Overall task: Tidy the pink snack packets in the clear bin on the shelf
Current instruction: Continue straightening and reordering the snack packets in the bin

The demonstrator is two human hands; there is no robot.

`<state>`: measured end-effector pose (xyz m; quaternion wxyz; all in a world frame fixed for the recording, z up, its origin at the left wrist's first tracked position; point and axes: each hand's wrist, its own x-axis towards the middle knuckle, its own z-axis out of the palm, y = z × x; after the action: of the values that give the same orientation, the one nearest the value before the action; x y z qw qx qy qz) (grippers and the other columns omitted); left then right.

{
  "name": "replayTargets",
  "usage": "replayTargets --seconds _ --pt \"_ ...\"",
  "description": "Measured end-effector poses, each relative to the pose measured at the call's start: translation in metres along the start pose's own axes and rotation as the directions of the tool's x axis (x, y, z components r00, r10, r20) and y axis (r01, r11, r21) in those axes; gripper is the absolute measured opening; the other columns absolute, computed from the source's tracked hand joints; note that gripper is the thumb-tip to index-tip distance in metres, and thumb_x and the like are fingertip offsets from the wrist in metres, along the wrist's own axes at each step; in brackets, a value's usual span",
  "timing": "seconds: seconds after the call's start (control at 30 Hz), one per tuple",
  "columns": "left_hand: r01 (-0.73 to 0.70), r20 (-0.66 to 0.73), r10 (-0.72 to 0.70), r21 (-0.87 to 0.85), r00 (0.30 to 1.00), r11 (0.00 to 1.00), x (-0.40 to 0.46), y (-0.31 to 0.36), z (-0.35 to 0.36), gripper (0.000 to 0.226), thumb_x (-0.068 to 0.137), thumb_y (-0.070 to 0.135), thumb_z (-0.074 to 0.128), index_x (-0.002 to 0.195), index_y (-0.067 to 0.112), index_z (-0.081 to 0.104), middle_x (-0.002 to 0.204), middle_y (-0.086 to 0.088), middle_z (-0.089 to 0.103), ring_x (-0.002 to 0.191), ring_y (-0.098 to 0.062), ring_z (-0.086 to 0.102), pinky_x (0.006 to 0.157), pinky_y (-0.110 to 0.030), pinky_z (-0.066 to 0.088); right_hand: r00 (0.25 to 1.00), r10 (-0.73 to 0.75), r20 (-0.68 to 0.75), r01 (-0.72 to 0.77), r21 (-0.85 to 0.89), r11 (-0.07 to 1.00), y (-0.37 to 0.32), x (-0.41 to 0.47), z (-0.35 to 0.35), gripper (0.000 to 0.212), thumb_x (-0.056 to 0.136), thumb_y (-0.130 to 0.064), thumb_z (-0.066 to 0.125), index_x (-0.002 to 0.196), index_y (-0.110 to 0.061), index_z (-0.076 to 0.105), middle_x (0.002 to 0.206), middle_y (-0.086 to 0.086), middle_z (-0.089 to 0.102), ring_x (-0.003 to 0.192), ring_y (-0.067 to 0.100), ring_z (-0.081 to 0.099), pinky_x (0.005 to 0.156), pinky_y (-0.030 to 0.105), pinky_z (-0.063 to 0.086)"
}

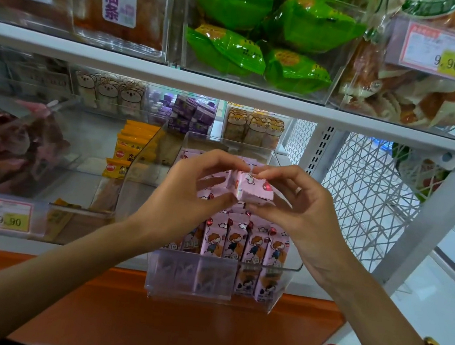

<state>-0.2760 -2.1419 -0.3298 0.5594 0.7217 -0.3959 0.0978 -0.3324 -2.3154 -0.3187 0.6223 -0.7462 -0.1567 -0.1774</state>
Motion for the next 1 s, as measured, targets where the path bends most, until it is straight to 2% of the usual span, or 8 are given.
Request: replayTargets --seconds 0.17,0.3,0.37,0.53,0.7,0.77,0.87,1.0 --pt "0.093 -0.002 -0.093 -0.109 0.996 0.990 0.000 0.004 0.002 0.036 0.077 0.015 0.070 0.107 0.029 0.057 0.104 0.018 0.066 0.101 0.003 0.064 0.080 -0.009 0.049 1.000 0.001 -0.015 -0.002 -0.067 0.998 -0.001 0.000 0.000 0.053 0.064 -0.021 0.076 0.114 -0.029 0.062 0.115 -0.008 0.068 0.114 0.007 0.059 0.104 0.041 0.044" --pt "0.258 -0.115 -0.323 -0.385 0.939 0.886 0.003 0.008 -0.001 0.038 0.072 0.031 0.068 0.107 0.020 0.057 0.099 0.011 0.070 0.088 -0.003 0.070 0.065 -0.013 0.053 0.999 -0.012 -0.035 0.001 -0.292 0.956 -0.001 -0.002 0.006 0.086 0.064 -0.044 0.077 0.139 -0.044 0.034 0.132 -0.018 0.050 0.124 -0.001 0.046 0.103 0.027 0.039" --pt "0.313 -0.100 -0.401 -0.466 0.911 0.828 0.003 0.009 0.000 0.048 0.069 0.036 0.069 0.111 0.015 0.057 0.101 0.002 0.071 0.088 -0.009 0.071 0.065 -0.016 0.055 0.998 -0.064 -0.024 0.052 -0.338 0.940 -0.001 -0.003 0.013 0.068 0.072 -0.037 0.075 0.131 -0.038 0.042 0.126 -0.019 0.053 0.117 -0.004 0.050 0.094 0.016 0.044" --pt "0.369 -0.013 -0.456 -0.569 0.890 0.735 0.005 0.008 -0.002 0.054 0.069 0.038 0.071 0.115 0.014 0.056 0.106 -0.007 0.071 0.096 -0.015 0.070 0.077 -0.021 0.056 0.994 -0.093 -0.059 0.068 -0.337 0.939 -0.002 -0.002 0.016 0.025 0.088 -0.021 0.064 0.112 -0.025 0.060 0.110 -0.009 0.065 0.098 0.005 0.063 0.081 0.023 0.054" --pt "0.332 -0.018 -0.462 -0.670 0.887 0.664 0.006 0.005 -0.010 0.044 0.089 0.015 0.062 0.131 0.018 0.048 0.102 -0.008 0.073 0.098 -0.019 0.070 0.077 -0.024 0.057 0.991 0.133 -0.021 -0.134 -0.042 0.990 -0.001 -0.001 0.008 0.029 0.075 -0.032 0.068 0.104 -0.032 0.064 0.103 -0.011 0.071 0.089 0.003 0.067 0.074 0.016 0.053" --pt "0.329 -0.073 -0.482 -0.642 0.873 0.693 0.006 0.006 -0.009 0.050 0.085 0.023 0.067 0.130 0.021 0.047 0.099 -0.005 0.074 0.092 -0.017 0.072 0.072 -0.023 0.057 0.990 0.143 -0.014 -0.144 -0.114 0.983 0.000 -0.001 0.009 0.041 0.065 -0.042 0.072 0.105 -0.035 0.064 0.102 -0.018 0.068 0.091 0.001 0.065 0.076 0.018 0.054" --pt "0.357 -0.140 -0.509 -0.559 0.849 0.748 0.007 0.011 -0.008 0.063 0.069 0.041 0.072 0.125 0.021 0.051 0.099 -0.003 0.072 0.083 -0.011 0.072 0.066 -0.021 0.056 0.989 0.137 -0.059 -0.147 -0.222 0.964 0.002 0.000 0.009 0.035 0.073 -0.035 0.073 0.106 -0.034 0.065 0.097 -0.015 0.069 0.088 0.001 0.065 0.074 0.017 0.054" --pt "0.429 -0.122 -0.543 -0.479 0.831 0.766 0.006 0.013 -0.006 0.055 0.069 0.052 0.067 0.114 0.022 0.063 0.103 -0.001 0.069 0.082 -0.004 0.070 0.063 -0.020 0.055 0.954 0.282 -0.100 -0.278 0.054 0.959 0.005 0.004 0.002 0.024 0.082 -0.028 0.064 0.104 -0.025 0.070 0.094 0.000 0.074 0.084 0.013 0.070 0.079 0.027 0.054"
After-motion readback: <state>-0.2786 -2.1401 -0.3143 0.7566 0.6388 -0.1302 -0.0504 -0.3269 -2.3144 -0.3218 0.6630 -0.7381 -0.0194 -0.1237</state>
